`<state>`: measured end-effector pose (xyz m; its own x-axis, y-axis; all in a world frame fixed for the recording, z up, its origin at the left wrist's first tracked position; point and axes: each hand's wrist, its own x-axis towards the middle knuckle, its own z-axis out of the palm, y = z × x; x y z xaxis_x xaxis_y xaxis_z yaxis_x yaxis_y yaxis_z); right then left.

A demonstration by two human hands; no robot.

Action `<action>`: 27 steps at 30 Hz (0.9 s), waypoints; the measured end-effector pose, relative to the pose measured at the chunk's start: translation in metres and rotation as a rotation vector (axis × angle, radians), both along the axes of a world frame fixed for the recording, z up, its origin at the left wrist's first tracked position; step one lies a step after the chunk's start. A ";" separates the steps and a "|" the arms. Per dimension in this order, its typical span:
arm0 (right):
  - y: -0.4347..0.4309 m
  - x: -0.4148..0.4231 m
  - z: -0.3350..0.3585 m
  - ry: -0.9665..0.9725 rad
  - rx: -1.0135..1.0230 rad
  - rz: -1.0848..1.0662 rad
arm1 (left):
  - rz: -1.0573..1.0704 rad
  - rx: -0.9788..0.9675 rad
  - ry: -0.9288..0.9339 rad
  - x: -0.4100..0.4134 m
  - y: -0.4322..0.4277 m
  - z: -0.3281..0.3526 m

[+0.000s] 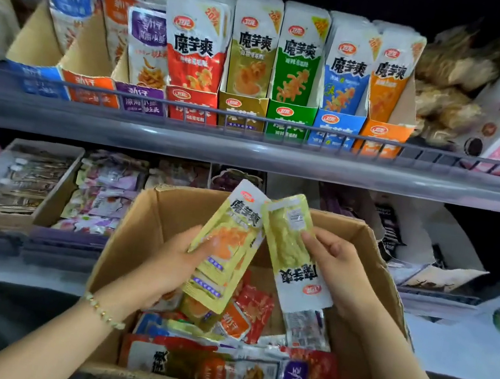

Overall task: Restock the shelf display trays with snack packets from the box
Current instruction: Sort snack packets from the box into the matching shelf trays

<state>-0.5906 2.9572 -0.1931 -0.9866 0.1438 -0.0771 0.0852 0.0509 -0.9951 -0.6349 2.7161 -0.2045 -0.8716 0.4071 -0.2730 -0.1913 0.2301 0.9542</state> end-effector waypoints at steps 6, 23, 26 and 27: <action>-0.049 -0.002 -0.005 0.226 0.426 0.103 | 0.049 0.244 -0.199 0.016 0.025 0.006; -0.030 -0.006 0.014 -0.146 -0.227 -0.058 | 0.236 0.304 -0.122 0.005 0.009 0.012; -0.014 -0.015 0.031 -0.122 -0.143 0.073 | 0.277 0.255 -0.163 -0.002 -0.007 0.016; -0.010 -0.018 0.039 -0.137 -0.057 0.158 | 0.281 0.230 -0.162 -0.006 -0.014 0.016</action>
